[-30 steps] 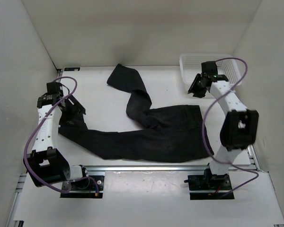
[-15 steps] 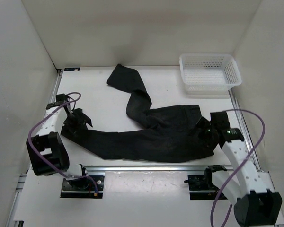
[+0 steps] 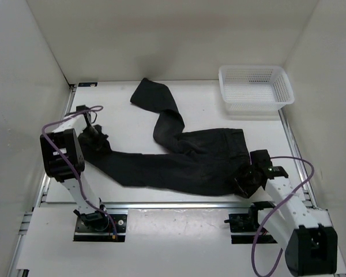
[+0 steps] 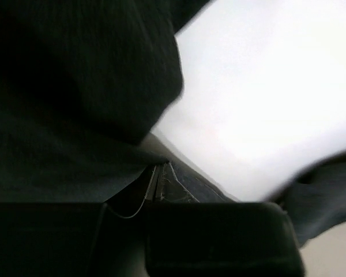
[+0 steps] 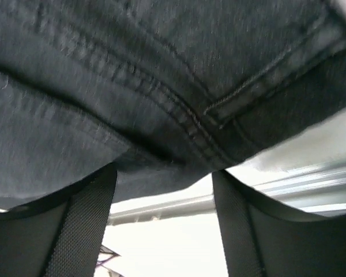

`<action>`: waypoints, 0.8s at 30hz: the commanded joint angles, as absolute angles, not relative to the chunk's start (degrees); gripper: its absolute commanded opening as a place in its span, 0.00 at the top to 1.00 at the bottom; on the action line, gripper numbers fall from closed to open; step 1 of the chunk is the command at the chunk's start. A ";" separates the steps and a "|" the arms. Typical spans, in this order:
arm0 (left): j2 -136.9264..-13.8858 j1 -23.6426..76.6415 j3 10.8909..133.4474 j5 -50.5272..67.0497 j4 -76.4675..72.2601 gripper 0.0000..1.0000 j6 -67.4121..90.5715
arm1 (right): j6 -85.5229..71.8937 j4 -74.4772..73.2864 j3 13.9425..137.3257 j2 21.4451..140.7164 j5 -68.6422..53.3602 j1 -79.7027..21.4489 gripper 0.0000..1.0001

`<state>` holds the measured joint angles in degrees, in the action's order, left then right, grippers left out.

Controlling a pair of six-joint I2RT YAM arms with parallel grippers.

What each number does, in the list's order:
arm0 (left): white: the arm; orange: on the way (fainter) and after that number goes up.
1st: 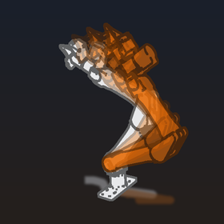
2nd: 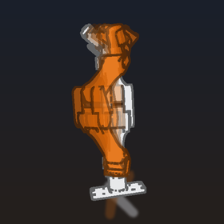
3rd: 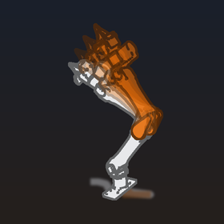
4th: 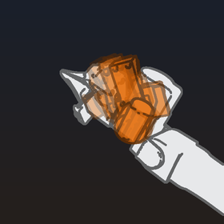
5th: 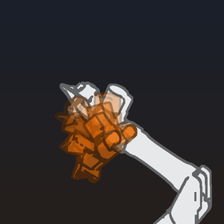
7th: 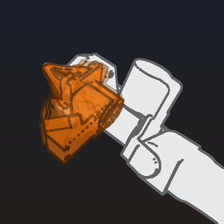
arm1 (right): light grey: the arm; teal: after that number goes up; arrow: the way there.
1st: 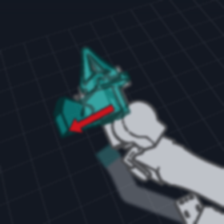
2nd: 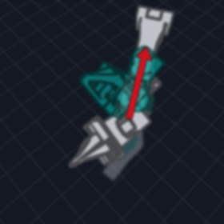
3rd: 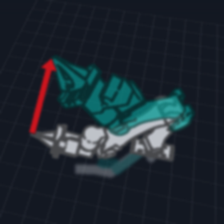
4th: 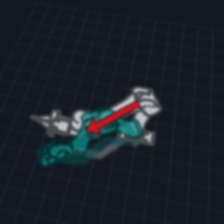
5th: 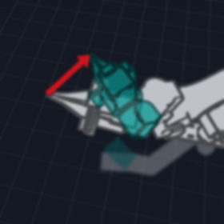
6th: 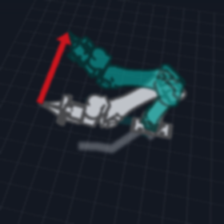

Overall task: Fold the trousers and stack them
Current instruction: Flatten the trousers out

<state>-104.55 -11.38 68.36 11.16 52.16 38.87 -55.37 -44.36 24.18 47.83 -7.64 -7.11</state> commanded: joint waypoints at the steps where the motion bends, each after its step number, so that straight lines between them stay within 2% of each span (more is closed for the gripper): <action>1: -106.43 -10.11 76.96 10.72 51.40 0.89 39.11 | -57.74 -34.90 24.43 54.28 -4.49 -7.03 0.33; 4: -108.37 -8.97 83.90 9.67 53.34 0.89 38.50 | -57.74 -30.07 26.18 60.61 -2.30 -7.03 0.48; 7: -108.98 -7.57 89.37 7.83 57.12 0.89 37.97 | -57.22 -26.11 28.38 66.25 0.70 -7.03 0.76; 8: -108.98 -7.56 92.34 7.21 57.91 0.89 37.97 | -57.22 -25.49 31.17 67.66 1.31 -7.55 0.92; 9: -108.98 -6.86 93.76 6.51 59.40 0.89 37.97 | -56.61 -26.10 32.77 70.29 3.49 -7.56 0.99; 14: -111.09 -5.81 106.30 3.87 63.71 0.89 34.02 | -54.93 -29.87 41.74 71.89 12.03 -7.04 0.99; 16: -114.50 -5.80 112.12 3.87 68.43 0.69 32.00 | -53.79 -31.02 45.24 71.89 13.10 -6.42 0.99; 18: -116.45 -5.80 119.84 1.86 71.88 0.34 29.97 | -52.12 -31.90 46.84 72.42 13.71 -6.42 0.99; 20: -114.62 -5.80 120.85 -0.87 72.95 0.02 29.97 | -51.60 -33.74 46.85 72.42 13.71 -6.42 0.99; 21: -112.78 -6.41 117.54 -2.18 72.08 0.00 29.97 | -51.59 -34.27 46.85 72.42 13.71 -6.42 0.99; 22: -108.24 -7.03 114.64 -2.20 70.77 0.04 29.97 | -51.59 -35.06 46.85 71.55 13.71 -6.42 0.99; 23: -105.58 -7.81 111.04 -2.20 69.01 0.18 29.97 | -51.59 -35.07 46.24 70.32 13.71 -6.42 0.99; 24: -102.95 -10.00 102.31 0.67 66.82 0.64 29.97 | -50.98 -35.07 45.62 69.53 13.71 -6.42 0.99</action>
